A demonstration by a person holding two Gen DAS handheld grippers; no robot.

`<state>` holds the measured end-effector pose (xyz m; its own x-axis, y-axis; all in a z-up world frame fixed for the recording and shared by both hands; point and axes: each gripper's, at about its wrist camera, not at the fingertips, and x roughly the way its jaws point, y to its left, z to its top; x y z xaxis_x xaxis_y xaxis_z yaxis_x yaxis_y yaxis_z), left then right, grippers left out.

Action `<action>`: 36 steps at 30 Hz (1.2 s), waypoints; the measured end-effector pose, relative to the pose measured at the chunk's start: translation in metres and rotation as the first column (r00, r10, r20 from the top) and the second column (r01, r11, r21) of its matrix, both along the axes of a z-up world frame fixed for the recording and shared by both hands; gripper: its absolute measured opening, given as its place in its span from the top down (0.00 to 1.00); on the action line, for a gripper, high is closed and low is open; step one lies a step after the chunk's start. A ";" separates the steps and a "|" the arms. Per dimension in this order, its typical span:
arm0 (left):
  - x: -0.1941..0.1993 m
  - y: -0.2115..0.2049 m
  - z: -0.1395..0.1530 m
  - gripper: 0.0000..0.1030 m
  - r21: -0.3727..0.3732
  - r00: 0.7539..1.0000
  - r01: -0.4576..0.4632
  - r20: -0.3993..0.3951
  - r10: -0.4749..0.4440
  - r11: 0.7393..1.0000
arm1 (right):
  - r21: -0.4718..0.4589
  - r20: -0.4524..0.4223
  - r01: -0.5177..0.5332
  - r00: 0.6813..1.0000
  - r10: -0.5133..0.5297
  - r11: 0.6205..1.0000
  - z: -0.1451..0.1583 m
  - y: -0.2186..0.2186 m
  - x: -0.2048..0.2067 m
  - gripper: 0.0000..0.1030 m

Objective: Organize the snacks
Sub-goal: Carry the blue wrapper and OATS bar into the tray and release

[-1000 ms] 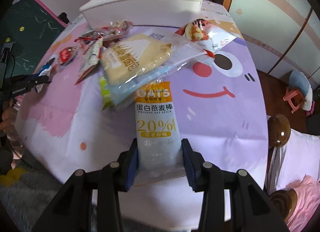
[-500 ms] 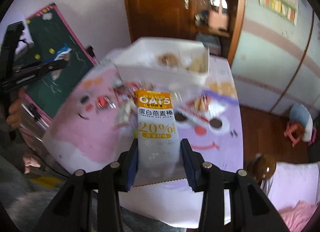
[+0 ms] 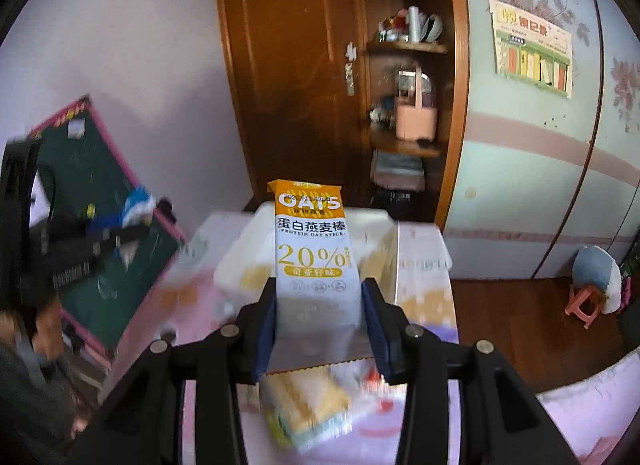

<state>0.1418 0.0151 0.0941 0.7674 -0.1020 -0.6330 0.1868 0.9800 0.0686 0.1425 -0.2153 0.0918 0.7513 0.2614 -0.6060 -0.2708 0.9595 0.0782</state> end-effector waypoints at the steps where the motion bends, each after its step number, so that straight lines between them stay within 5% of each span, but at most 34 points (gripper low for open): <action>1: 0.006 -0.002 0.003 0.73 0.007 1.000 -0.006 0.009 0.006 1.000 | 0.008 0.009 0.008 1.000 -0.008 1.000 0.005 0.002 0.010 0.60; 6: 0.050 -0.011 0.006 0.73 0.064 0.996 -0.069 0.062 0.065 0.996 | -0.001 0.014 0.046 0.999 -0.046 0.999 0.009 0.021 0.064 0.60; 22: 0.170 -0.009 -0.081 0.71 0.040 0.980 -0.146 -0.132 0.150 0.988 | -0.032 -0.186 0.124 0.974 -0.128 0.992 -0.071 0.045 0.178 0.59; 25: 0.178 -0.010 -0.095 0.54 0.037 0.979 -0.139 -0.143 0.143 0.990 | -0.019 -0.237 0.121 0.964 -0.122 0.992 -0.088 0.050 0.189 0.56; 27: 0.181 -0.009 -0.103 0.13 0.051 0.977 -0.155 -0.138 0.160 0.987 | -0.014 -0.271 0.123 0.955 -0.122 0.992 -0.098 0.051 0.192 0.54; 36: 0.159 -0.003 -0.106 0.09 0.054 0.979 -0.166 -0.113 0.171 0.985 | -0.030 -0.283 0.110 0.952 -0.114 0.993 -0.102 0.051 0.182 0.54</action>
<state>0.3011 0.0118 -0.0121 0.6917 0.0523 -0.7203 0.0285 0.9946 0.0996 0.3242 -0.1641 -0.0098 0.5720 0.1752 -0.8013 -0.1297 0.9839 0.1226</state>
